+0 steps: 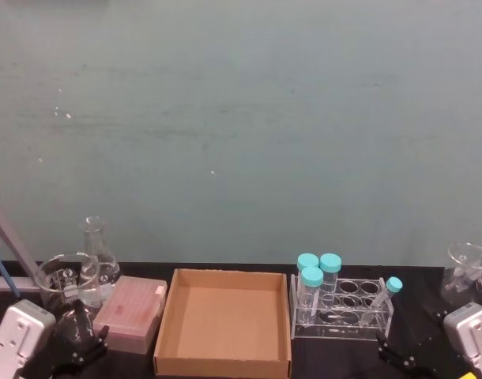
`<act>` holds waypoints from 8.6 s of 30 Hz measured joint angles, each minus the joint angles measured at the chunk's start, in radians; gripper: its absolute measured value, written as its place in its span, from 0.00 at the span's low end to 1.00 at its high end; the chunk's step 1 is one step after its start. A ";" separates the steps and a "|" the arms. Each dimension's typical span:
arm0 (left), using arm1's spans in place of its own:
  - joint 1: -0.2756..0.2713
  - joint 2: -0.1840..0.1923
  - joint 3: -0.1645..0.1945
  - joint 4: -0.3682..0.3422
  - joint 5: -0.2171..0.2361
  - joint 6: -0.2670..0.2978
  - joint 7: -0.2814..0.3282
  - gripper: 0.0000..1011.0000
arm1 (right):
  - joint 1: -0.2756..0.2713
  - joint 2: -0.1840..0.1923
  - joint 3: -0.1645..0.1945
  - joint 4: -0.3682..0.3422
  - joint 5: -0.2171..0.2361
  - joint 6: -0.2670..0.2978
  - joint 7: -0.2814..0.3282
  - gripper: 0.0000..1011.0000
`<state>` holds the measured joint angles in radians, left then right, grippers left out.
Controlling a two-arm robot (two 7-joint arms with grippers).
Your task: Use the right hand to move the test tube from the test tube rack into the box.
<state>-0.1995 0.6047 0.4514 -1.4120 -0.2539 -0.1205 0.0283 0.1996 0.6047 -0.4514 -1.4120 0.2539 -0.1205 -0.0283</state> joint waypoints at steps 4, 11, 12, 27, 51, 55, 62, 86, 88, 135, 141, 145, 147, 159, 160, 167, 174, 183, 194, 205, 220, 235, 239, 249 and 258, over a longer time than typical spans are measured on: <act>0.000 0.000 0.000 0.000 0.000 0.000 0.000 0.99 | 0.000 0.000 0.000 0.000 0.000 0.000 0.000 0.99; 0.000 0.000 0.000 0.000 0.000 0.000 0.000 0.99 | 0.000 0.000 0.000 0.000 0.000 0.000 0.000 0.99; 0.000 0.000 0.000 0.000 0.000 0.000 0.000 0.99 | 0.000 0.000 0.000 0.000 0.000 0.000 0.000 0.99; 0.000 0.000 0.000 0.000 0.000 0.000 0.000 0.99 | 0.007 -0.030 0.036 0.020 0.051 -0.015 0.055 0.99; 0.000 0.000 0.000 0.000 0.000 0.000 0.000 0.99 | 0.191 -0.200 0.110 0.279 0.163 0.039 0.180 0.99; 0.000 0.000 0.000 0.000 0.000 0.000 0.000 0.99 | 0.225 -0.223 0.110 0.332 0.153 0.025 0.198 0.99; 0.000 0.000 0.000 0.000 0.000 0.000 0.000 0.99 | 0.249 -0.242 0.114 0.372 0.135 0.012 0.221 0.99; 0.000 0.000 0.000 0.000 0.000 0.000 0.000 0.99 | 0.250 -0.243 0.115 0.373 0.131 0.010 0.225 0.70; 0.000 0.000 0.000 0.000 0.000 0.000 0.000 0.99 | 0.250 -0.243 0.115 0.373 0.131 0.010 0.224 0.63; 0.000 0.000 0.000 0.000 0.000 0.000 0.000 0.99 | 0.258 -0.266 0.210 0.311 0.153 -0.039 0.311 0.21; 0.000 0.000 0.000 0.000 0.000 0.000 0.000 0.99 | 0.258 -0.260 0.235 0.237 0.171 -0.016 0.345 0.21; 0.000 0.000 0.000 0.000 0.000 0.000 0.000 0.99 | 0.269 -0.262 0.240 0.190 0.172 -0.008 0.376 0.21; 0.000 0.000 0.000 0.000 0.000 0.000 0.000 0.99 | 0.277 -0.266 0.237 0.181 0.170 -0.008 0.387 0.21; 0.000 0.000 0.000 0.000 0.000 0.000 0.000 0.99 | 0.395 -0.366 0.131 0.214 0.122 0.026 0.461 0.21; 0.000 0.000 0.000 0.000 0.000 0.000 0.000 0.99 | 0.395 -0.366 0.131 0.214 0.122 0.026 0.461 0.21; 0.000 0.000 0.000 0.000 0.000 0.000 0.000 0.99 | 0.463 -0.446 0.056 0.323 0.098 0.076 0.470 0.21; 0.000 0.000 0.000 0.000 0.000 0.000 0.000 0.99 | 0.527 -0.519 0.001 0.490 0.042 0.045 0.468 0.21; 0.000 0.000 0.000 0.000 0.000 0.000 0.000 0.99 | 0.556 -0.554 -0.005 0.582 0.022 0.026 0.458 0.21; 0.000 0.000 0.000 0.000 0.000 0.000 0.000 0.99 | 0.551 -0.549 -0.005 0.568 0.025 0.028 0.458 0.32; 0.000 0.000 0.000 0.000 0.000 0.000 0.000 0.99 | 0.550 -0.548 -0.005 0.564 0.026 0.029 0.458 0.66; 0.000 0.000 0.000 0.000 0.000 0.000 0.000 0.99 | 0.549 -0.547 -0.005 0.562 0.027 0.031 0.458 0.99; 0.000 0.000 0.000 0.000 0.000 0.000 0.000 0.99 | 0.474 -0.500 0.030 0.386 0.019 -0.001 0.450 0.99; 0.000 0.000 0.000 0.000 0.000 0.000 0.000 0.99 | 0.414 -0.450 0.073 0.256 0.025 -0.005 0.423 0.99; 0.000 0.000 0.000 0.000 0.000 0.000 0.000 0.99 | 0.218 -0.346 0.213 0.028 0.020 0.055 0.278 0.99; 0.000 0.000 0.000 0.000 0.000 0.000 0.000 0.99 | 0.093 -0.326 0.306 -0.020 -0.062 0.099 0.111 0.99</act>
<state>-0.1996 0.6047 0.4514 -1.4120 -0.2539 -0.1205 0.0283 0.2929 0.2786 -0.1454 -1.4316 0.1914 -0.0211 0.0828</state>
